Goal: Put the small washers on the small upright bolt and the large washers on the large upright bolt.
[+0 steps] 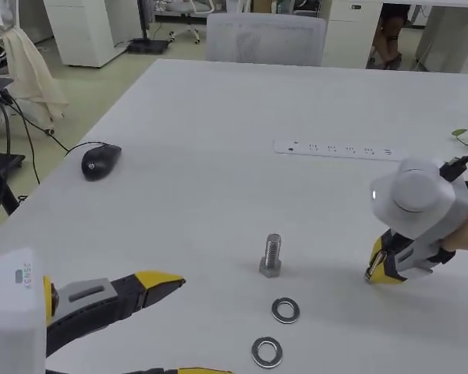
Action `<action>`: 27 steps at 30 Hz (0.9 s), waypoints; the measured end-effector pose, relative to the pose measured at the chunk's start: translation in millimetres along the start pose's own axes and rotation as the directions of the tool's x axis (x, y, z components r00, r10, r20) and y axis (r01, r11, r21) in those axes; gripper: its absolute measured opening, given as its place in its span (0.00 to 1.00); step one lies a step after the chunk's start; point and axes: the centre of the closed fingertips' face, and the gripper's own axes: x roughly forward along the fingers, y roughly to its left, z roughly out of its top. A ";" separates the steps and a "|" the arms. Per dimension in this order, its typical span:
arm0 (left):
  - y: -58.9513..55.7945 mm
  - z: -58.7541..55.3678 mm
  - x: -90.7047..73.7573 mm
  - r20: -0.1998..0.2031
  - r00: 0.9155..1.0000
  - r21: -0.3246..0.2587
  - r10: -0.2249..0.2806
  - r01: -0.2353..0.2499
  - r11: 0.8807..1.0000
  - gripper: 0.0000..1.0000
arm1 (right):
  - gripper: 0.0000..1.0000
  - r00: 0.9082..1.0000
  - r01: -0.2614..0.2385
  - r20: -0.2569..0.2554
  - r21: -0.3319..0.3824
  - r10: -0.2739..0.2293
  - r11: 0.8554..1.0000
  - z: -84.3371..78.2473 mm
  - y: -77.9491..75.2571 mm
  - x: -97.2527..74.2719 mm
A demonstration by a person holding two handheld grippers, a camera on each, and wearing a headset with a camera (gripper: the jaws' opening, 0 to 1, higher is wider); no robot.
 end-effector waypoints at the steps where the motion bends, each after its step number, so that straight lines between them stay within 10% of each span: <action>1: -0.3 0.0 0.0 0.000 1.000 -0.001 -0.001 0.001 1.000 0.59 | 0.14 1.000 0.000 -0.001 0.000 0.000 1.000 -0.2 -0.1 0.0; 27: -3.7 5.2 -1.2 0.002 1.000 0.023 -0.006 0.006 1.000 0.59 | 0.18 0.999 0.047 0.017 0.023 -0.047 0.999 -10.3 -1.1 -20.6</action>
